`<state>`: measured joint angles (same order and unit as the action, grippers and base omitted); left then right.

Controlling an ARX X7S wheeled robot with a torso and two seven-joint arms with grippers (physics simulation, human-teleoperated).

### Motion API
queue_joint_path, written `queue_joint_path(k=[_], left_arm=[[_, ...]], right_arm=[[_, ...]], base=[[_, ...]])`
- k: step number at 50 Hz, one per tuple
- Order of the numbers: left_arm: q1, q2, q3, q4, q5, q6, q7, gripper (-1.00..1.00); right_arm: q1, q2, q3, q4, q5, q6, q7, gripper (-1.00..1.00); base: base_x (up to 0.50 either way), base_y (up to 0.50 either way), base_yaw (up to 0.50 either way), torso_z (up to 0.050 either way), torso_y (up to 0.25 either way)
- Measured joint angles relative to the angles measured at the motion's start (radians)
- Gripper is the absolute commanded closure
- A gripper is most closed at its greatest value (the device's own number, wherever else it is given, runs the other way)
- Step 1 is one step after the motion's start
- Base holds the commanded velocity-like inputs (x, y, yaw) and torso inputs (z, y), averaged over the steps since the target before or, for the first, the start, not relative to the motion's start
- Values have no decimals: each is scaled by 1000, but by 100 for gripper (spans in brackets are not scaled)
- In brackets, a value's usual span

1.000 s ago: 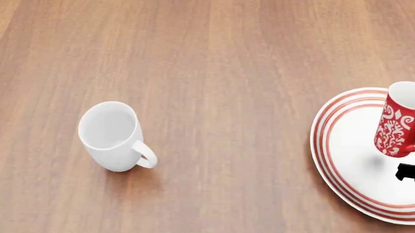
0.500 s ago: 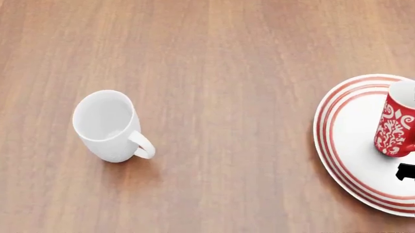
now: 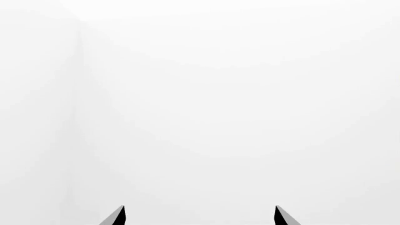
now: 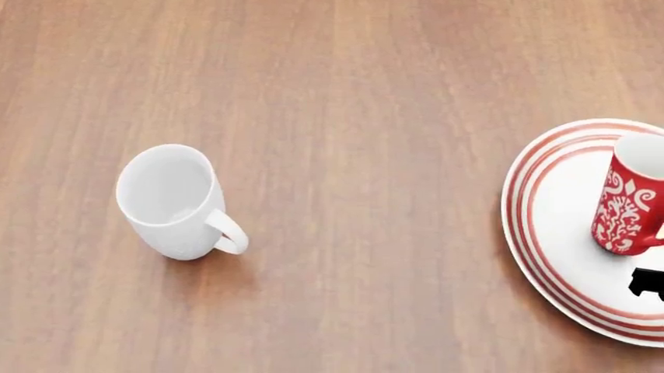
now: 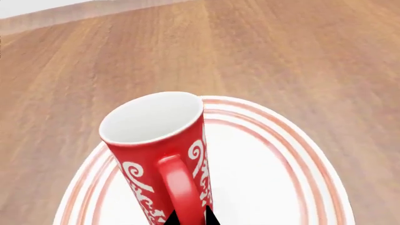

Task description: Pick up the red mug and put it on the plate

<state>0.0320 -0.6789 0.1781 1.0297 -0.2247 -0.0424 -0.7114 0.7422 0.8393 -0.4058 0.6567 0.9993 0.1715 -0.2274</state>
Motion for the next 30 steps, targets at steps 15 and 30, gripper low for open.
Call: queue_joint_path(k=[15,30], left_arm=[[-4,-17,16,2,6,6,-18,-100],[-7,-38,38,9,16,13,-42,-100]], right_arm=[[-12,-1,7,1,-2,-12,-9,-100],[-58,13,15,-24,3,-26,-13,-100]], base=[[0,0,0,0,0],[0,0,0,0,0]])
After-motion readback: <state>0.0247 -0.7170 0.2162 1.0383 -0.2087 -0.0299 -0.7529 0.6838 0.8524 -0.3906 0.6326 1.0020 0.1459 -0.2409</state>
